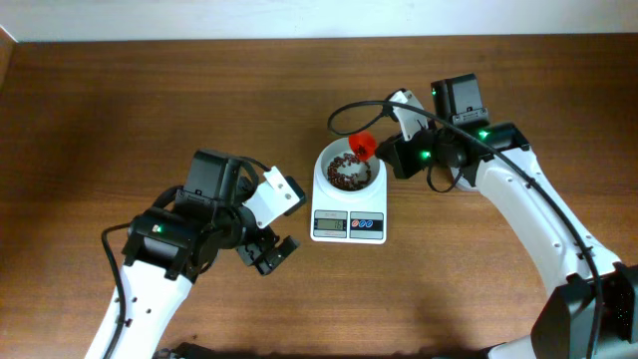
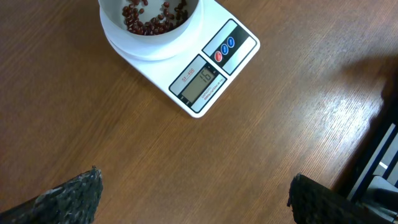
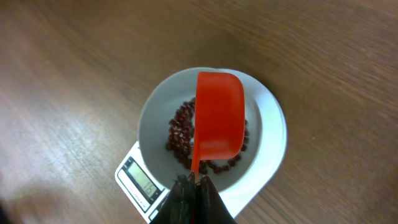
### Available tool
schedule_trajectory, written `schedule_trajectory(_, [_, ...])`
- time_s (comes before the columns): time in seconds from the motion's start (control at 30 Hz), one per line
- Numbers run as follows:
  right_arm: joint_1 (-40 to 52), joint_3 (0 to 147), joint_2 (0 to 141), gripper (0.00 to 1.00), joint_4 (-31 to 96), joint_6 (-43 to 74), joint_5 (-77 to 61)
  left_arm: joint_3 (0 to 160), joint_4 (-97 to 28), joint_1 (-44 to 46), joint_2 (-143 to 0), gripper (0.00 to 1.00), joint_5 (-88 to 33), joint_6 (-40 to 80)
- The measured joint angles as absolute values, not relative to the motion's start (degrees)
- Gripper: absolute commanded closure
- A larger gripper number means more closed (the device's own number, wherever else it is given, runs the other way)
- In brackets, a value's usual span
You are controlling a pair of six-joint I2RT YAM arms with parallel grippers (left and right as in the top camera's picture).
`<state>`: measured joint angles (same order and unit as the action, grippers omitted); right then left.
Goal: Scoop and weigh 50g on scale
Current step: 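Tilt the scoop with the right gripper to pour beans into the bowl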
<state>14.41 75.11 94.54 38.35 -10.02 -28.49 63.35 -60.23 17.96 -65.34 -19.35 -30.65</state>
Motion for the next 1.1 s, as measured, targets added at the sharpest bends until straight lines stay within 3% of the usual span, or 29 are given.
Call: schedule_trajectory(1.1, [15.1, 75.1, 94.5, 0.96, 38.7, -12.7, -31.2, 63.4, -60.2, 18.0, -65.3, 0.01, -19.4, -30.7])
